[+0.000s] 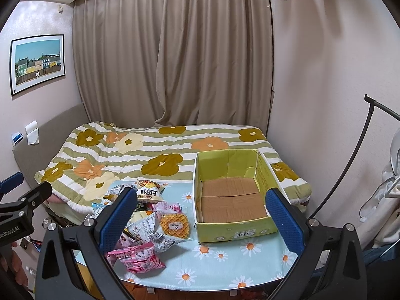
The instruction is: Organize snacks
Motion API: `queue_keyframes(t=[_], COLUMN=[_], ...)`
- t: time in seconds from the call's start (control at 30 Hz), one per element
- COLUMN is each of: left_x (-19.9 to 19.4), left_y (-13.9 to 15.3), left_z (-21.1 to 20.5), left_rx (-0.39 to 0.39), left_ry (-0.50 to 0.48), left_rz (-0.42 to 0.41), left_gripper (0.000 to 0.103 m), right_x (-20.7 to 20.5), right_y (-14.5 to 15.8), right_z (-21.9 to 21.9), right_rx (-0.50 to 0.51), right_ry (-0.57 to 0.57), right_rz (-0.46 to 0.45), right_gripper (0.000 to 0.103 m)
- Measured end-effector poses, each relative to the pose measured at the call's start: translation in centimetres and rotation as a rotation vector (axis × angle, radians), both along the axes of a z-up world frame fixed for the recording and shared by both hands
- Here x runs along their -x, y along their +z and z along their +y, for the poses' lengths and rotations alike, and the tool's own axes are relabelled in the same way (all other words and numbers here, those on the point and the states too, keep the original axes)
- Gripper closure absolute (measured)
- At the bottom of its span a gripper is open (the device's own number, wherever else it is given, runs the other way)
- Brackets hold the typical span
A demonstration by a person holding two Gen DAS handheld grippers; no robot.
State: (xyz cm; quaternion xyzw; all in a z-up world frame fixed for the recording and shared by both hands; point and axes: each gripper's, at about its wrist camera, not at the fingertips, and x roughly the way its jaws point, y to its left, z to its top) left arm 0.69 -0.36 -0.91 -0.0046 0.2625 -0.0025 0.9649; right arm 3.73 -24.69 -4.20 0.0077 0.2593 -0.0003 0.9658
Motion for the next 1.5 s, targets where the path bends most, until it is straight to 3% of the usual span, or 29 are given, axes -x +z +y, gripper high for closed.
queue_keyframes(t=[0.97, 1.2, 1.33, 1.5], left_x=[0.6, -1.6, -3.1, -6.1], left_y=[0.0, -3.0, -6.8, -12.0], left_z=[0.6, 1.9, 2.5, 3.5], left_rx=[0.004, 0.034, 0.039, 0.039], left_ry=[0.024, 0.061, 0.062, -0.008], left_rz=[0.014, 0.173, 0.27, 0.397], left_gripper=[0.001, 0.001, 0.001, 0.001], right_x=[0.7, -1.3, -2.7, -4.2], right_y=[0.1, -2.4, -6.7, -12.5], right_z=[0.3, 0.5, 1.5, 2.5], right_rx=[-0.007, -0.058, -0.108, -0.145], right_ry=[0.01, 0.097, 0.194, 0.26], right_rz=[-0.001, 0.125, 0.211, 0.332], right_gripper=[0.001, 0.001, 0.001, 0.001])
